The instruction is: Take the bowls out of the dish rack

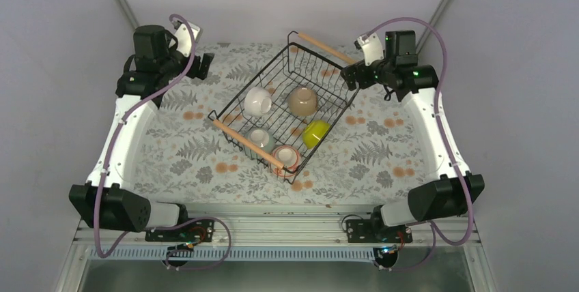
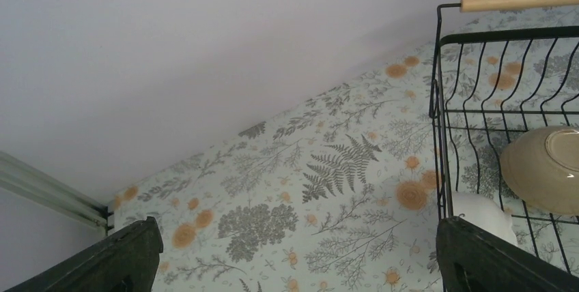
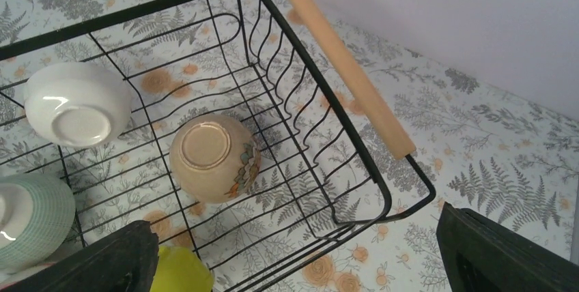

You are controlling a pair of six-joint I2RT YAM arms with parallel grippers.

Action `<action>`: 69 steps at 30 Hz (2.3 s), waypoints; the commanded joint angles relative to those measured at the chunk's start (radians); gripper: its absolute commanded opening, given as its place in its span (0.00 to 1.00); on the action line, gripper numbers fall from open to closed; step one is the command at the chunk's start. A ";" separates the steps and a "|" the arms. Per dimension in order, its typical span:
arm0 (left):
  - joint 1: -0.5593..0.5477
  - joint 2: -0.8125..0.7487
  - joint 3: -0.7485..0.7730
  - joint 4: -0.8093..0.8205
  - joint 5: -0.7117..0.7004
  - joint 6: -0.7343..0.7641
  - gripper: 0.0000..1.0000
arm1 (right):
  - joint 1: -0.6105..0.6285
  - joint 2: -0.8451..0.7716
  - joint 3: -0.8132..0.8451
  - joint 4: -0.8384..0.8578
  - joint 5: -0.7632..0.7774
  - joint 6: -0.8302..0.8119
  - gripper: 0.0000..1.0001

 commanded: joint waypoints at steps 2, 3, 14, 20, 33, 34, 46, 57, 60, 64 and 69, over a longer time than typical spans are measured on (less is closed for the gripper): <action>-0.001 -0.053 -0.015 0.027 -0.037 0.016 1.00 | 0.029 -0.002 -0.015 -0.014 0.024 -0.005 1.00; -0.002 -0.046 -0.003 0.006 -0.040 0.022 1.00 | 0.035 0.000 -0.014 -0.014 0.023 -0.006 1.00; -0.002 -0.094 -0.075 0.051 -0.027 0.053 1.00 | 0.104 0.087 0.068 -0.038 -0.077 0.000 1.00; -0.001 -0.041 -0.013 -0.003 0.029 0.063 1.00 | 0.143 0.379 0.337 -0.139 -0.245 0.055 1.00; -0.006 -0.028 -0.032 -0.031 0.044 0.124 1.00 | 0.203 0.771 0.581 -0.208 -0.210 0.135 1.00; -0.007 -0.026 -0.034 -0.034 0.053 0.128 1.00 | 0.204 0.781 0.576 -0.210 -0.211 0.138 1.00; -0.040 0.020 -0.059 -0.026 0.055 0.131 1.00 | 0.231 0.784 0.496 -0.232 -0.120 0.067 1.00; -0.062 0.067 -0.089 -0.020 0.041 0.129 1.00 | 0.409 0.781 0.486 -0.181 -0.012 -0.020 1.00; -0.063 0.071 -0.099 -0.023 0.030 0.136 1.00 | 0.435 0.794 0.491 -0.162 0.003 -0.025 1.00; -0.063 0.080 -0.102 -0.023 0.024 0.136 1.00 | 0.451 0.792 0.492 -0.105 0.035 -0.023 1.00; -0.065 0.109 -0.086 -0.021 0.031 0.119 1.00 | 0.457 0.791 0.499 -0.016 0.100 -0.002 1.00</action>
